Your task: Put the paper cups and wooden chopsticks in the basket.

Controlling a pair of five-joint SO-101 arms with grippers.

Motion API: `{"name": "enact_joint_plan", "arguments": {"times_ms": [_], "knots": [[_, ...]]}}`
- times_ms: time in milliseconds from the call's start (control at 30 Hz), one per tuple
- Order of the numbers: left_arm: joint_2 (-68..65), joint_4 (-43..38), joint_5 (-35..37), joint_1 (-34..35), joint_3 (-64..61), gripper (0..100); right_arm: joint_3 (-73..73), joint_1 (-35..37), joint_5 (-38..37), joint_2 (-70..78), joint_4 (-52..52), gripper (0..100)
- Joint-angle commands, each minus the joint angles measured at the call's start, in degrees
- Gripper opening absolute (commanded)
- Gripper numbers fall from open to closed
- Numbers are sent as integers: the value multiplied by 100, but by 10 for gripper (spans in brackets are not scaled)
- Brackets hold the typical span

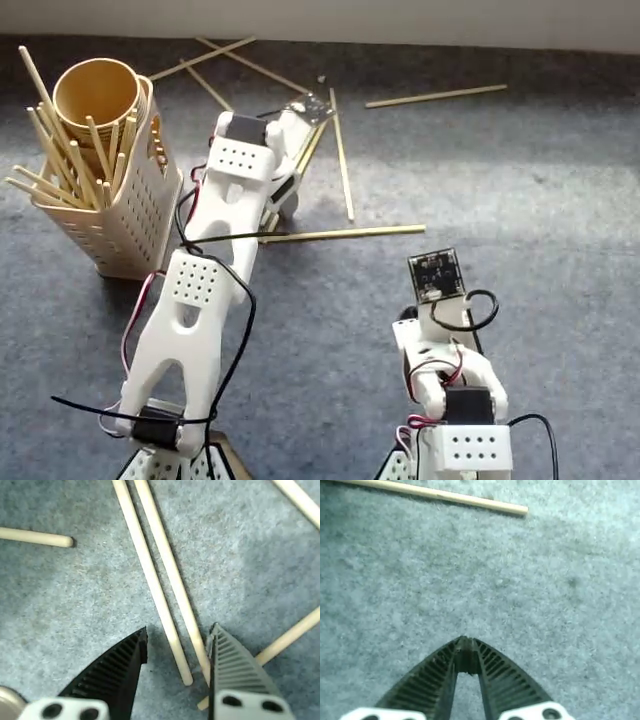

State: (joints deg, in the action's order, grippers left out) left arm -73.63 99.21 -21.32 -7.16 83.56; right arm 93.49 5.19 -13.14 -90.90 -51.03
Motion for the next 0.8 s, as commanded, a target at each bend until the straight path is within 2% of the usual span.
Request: {"name": "enact_joint_plan", "arguments": {"times_ms": [0, 67, 167, 200, 233, 400, 533, 767], "knots": [[-163, 9, 44, -119, 215, 220, 4, -40, -62, -347, 22, 9], [-312, 9, 26, -154, 233, 184, 13, -40, -62, -435, 13, 9], [-462, 0, 18, -242, 233, 18, 22, -40, -62, -444, 13, 9], [-488, 0, 18, -277, 233, 0, 57, -40, -62, -453, 13, 9], [-514, 0, 18, -295, 233, 21, 119, -40, -62, -488, 40, 9], [-479, 44, 26, -259, 242, 4, 189, -40, -70, -488, 48, 9], [-242, 53, 62, 40, 646, 4, 189, -40, -70, -488, 57, 9], [884, 158, 343, 444, 1174, 4, 207, -40, -70, -488, 224, 9]]}}
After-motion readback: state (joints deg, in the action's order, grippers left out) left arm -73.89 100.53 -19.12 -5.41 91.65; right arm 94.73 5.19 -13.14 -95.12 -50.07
